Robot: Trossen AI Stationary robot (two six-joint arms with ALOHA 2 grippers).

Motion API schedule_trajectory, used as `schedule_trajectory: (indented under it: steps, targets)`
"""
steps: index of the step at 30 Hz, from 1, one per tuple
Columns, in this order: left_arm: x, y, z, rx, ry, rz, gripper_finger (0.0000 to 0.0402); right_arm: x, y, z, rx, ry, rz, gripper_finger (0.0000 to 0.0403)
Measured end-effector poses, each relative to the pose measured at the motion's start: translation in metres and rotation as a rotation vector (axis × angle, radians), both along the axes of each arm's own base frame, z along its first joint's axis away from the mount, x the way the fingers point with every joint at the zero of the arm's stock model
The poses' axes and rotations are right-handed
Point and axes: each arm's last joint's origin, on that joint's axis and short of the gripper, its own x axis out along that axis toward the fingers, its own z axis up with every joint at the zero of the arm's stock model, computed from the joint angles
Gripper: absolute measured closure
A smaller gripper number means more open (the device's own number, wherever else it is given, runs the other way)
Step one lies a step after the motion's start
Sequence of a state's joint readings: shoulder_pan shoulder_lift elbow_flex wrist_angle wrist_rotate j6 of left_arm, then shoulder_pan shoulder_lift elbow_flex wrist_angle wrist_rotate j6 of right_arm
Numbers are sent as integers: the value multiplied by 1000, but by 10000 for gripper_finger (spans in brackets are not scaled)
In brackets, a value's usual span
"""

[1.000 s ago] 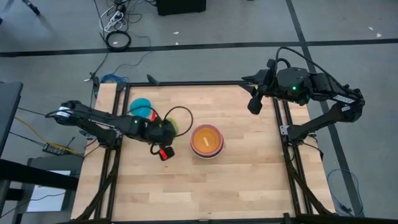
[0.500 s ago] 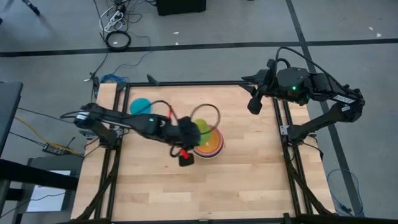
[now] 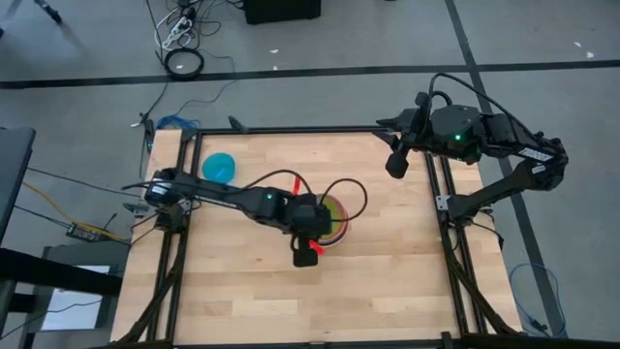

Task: Nest bowls inside each other
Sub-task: Stack the light green bowl on top of the yellow bowl, then stack the light blue bowl on top of the light green bowl

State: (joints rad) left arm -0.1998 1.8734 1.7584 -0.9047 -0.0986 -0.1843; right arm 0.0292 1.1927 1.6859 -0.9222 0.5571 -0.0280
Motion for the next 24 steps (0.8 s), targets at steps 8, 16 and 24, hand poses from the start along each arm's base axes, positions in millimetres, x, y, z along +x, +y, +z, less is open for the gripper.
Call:
schedule_trajectory:
  steps: [8,16,24]
  targets:
    - [7,2,-4,-15,-24,-16,398,0,0,0,0,0,0,300]
    - [8,3,-4,12,-35,17,351,0,0,0,1,0,0,300]
    - [9,4,-4,29,-39,45,251,0,0,0,1,-1,0,300]
